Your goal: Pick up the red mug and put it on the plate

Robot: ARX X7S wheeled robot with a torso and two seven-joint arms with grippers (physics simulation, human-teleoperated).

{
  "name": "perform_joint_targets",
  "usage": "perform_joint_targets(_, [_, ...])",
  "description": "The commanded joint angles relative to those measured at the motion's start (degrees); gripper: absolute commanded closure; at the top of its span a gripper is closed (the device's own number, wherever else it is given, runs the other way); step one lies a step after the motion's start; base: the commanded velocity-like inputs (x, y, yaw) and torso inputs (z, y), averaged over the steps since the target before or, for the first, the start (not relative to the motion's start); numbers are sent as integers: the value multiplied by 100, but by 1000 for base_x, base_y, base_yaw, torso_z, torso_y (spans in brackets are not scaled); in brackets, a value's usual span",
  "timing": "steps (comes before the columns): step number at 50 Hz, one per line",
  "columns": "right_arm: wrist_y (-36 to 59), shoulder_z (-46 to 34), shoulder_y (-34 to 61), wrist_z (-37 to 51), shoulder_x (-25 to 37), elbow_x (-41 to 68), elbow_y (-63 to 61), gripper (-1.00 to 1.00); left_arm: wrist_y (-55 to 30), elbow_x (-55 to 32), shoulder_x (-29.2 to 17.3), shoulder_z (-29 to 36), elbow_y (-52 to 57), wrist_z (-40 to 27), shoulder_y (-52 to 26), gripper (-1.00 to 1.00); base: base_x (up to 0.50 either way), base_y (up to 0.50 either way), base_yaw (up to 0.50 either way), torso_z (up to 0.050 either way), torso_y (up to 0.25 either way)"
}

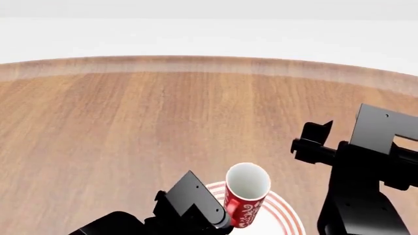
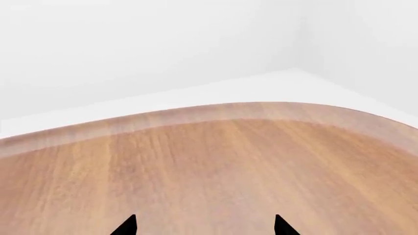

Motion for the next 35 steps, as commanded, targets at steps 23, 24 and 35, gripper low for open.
perform_joint_targets(23, [-325,-63,-17,-52,1,39,393,-100,1806,-4543,47,4571,-2228,-1051,-1335,100,0,0,0,0,0])
perform_joint_targets(24, [-331,-67,-21,-52,2,38,396,-100,1793,-4553,47,4563,-2258,-1032,-1322,100,0,0,0,0,0])
perform_joint_targets(35, [-393,-93,-5,-56,7,49,492,-100,1686,-4568,48,4548,-2419,-874,-1231,100,0,0,0,0,0])
